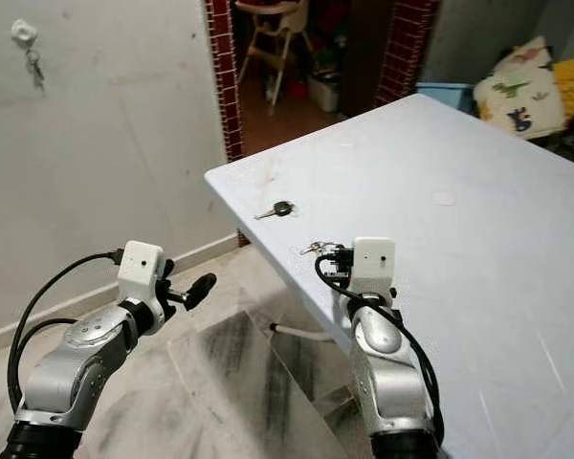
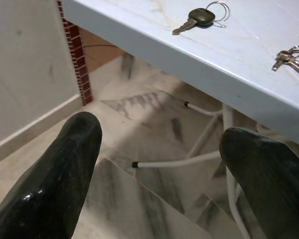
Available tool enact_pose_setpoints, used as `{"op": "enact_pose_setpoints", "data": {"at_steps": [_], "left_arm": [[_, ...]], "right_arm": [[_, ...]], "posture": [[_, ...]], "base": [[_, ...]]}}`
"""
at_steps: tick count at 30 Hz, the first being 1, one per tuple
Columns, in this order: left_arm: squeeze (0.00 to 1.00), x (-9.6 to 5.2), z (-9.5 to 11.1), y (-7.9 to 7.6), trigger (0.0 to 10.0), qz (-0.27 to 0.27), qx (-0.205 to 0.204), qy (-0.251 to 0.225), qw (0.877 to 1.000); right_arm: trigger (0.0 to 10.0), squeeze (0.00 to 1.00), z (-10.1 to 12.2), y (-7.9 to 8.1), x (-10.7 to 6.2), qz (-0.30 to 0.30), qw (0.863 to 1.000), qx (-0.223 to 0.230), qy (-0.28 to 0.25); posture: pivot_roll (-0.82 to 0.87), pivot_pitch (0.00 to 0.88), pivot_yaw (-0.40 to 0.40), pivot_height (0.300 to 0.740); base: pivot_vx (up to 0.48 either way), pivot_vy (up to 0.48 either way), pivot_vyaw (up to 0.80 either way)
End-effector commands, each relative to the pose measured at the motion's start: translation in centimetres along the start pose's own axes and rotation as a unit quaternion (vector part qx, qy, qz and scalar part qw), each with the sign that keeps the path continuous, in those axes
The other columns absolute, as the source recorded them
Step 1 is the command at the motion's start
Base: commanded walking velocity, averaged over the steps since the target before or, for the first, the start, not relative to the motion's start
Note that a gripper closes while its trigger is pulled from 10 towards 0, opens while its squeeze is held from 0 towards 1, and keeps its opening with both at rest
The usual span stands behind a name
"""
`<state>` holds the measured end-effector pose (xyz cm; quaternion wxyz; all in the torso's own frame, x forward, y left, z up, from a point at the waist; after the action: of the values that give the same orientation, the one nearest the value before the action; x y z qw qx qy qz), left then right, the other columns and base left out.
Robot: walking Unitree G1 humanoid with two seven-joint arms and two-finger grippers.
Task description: Hang keys on a hook
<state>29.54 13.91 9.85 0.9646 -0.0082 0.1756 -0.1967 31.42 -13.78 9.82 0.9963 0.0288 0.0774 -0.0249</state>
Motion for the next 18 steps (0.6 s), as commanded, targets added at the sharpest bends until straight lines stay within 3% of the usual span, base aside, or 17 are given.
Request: {"op": "enact_pose_setpoints", "data": {"at_steps": [1, 4, 9, 16, 18], "left_arm": [[0.00, 0.0, 1.3, -0.1, 10.0, -0.007, 0.005, -0.016, 1.000], [0.00, 0.0, 1.8, -0.1, 10.0, -0.012, 0.002, -0.024, 1.000], [0.00, 0.4, 1.9, -1.4, 10.0, -0.052, -0.012, -0.012, 0.999], [0.00, 0.8, 1.9, -3.2, 10.0, -0.107, -0.005, 0.000, 0.994], [0.00, 0.9, 2.0, -3.3, 10.0, -0.107, -0.007, 0.001, 0.994]], "right_arm": [[10.0, 0.00, 0.2, 0.1, 0.7, -0.013, 1.000, 0.016, -0.003], [10.0, 0.00, 0.1, 0.8, 1.3, -0.010, 0.999, 0.031, 0.004], [10.0, 0.00, -1.3, 1.3, 2.1, -0.012, 0.998, 0.032, 0.058], [10.0, 0.00, -1.3, 2.2, 2.6, -0.003, 0.998, 0.037, 0.052], [10.0, 0.00, -0.7, 3.5, 2.6, 0.037, 0.998, 0.046, 0.018]], "posture": [[0.14, 0.000, 0.018, 0.740], [0.15, 0.000, 0.015, 0.740], [0.14, 0.000, 0.021, 0.740], [0.13, 0.000, 0.034, 0.740], [0.12, 0.000, 0.033, 0.740]], "base": [[0.000, 0.000, 0.00], [0.000, 0.000, 0.00], [0.000, 0.000, 0.00], [0.000, 0.000, 0.00], [0.000, 0.000, 0.00]]}}
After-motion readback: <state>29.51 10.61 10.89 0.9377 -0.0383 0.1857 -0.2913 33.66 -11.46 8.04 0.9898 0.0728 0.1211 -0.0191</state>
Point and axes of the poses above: a point about 5 cm out from each wrist's last joint towards the gripper, its own x axis pointing out of the wrist towards the gripper, its own z axis along the axis of the wrist's last joint, y = z × x, the point moved 1 cm from there along x, pointing out of the wrist towards the gripper, and after that the axes turned 1 degree about x, right-handed, at the moved point
